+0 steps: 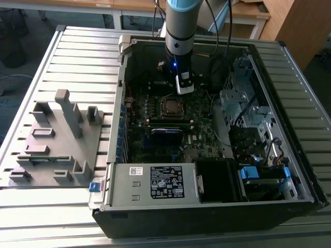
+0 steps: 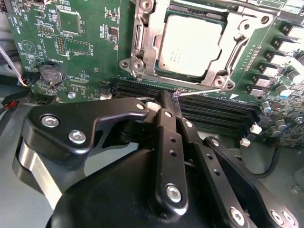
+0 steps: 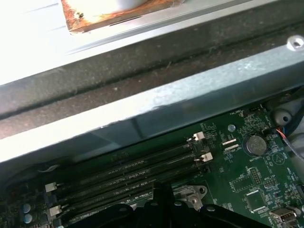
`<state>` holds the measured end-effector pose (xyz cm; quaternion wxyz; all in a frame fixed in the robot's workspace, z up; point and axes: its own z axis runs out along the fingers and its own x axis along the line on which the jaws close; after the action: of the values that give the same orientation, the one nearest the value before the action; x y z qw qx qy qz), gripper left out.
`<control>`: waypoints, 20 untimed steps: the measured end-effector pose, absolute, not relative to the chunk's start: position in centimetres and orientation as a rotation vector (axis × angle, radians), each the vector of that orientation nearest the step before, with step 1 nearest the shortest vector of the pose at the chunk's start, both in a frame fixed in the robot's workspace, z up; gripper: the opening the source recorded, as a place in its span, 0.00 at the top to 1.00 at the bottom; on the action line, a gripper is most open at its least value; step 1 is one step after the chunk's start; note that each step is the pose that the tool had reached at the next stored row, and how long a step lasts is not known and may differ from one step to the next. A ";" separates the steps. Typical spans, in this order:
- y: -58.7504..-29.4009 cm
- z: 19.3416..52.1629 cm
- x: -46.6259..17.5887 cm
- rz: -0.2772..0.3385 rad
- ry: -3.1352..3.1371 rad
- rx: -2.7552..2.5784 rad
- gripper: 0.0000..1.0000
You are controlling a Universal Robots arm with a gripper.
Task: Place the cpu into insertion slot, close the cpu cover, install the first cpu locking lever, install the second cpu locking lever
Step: 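Install the first cpu locking lever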
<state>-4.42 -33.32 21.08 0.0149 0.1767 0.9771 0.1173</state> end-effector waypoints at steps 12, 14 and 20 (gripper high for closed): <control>-33.3 21.2 -4.4 0.363 3.025 0.613 0.90; -33.3 21.2 -4.4 0.363 3.022 0.623 0.90; -33.3 21.3 -4.4 0.362 3.014 0.655 0.90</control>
<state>-4.42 -33.32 21.28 0.0183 0.2109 0.9704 0.1165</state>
